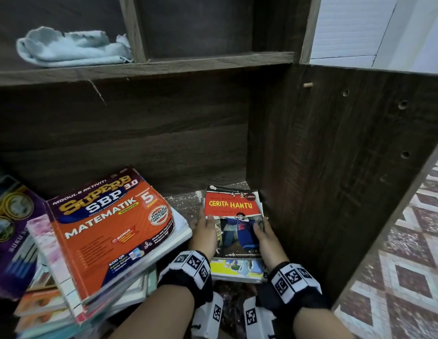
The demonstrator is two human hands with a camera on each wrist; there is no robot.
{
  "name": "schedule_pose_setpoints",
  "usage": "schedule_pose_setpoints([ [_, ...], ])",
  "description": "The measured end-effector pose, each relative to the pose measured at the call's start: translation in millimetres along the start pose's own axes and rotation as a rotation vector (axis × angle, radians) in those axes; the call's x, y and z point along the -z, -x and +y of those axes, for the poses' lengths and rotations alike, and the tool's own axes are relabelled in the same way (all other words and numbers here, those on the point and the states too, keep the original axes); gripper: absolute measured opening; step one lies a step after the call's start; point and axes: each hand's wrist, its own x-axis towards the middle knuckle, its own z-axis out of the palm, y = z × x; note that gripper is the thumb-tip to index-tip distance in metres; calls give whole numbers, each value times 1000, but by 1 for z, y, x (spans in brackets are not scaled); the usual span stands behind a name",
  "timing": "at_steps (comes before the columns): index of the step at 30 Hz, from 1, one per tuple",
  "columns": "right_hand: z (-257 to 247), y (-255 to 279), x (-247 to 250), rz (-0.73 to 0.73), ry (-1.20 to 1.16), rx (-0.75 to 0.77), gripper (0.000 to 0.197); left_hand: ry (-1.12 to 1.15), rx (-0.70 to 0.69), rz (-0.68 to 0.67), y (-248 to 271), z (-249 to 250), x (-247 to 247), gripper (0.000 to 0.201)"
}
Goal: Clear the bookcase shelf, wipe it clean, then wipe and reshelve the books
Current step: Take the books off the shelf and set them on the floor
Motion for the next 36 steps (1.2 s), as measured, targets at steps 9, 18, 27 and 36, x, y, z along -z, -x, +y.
schedule_pose_setpoints([
  [9,-18,48,15,103,47,337,46,300,-103,-8,38,12,5,38],
  [18,-44,136,21,111,-88,458,43,612,-149,-49,139,55,53,38],
  [27,-99,259,43,163,-80,665,48,622,-363,-162,231,105,80,47],
  [36,-61,352,131,419,-57,646,46,604,-442,-430,312,103,5,49],
])
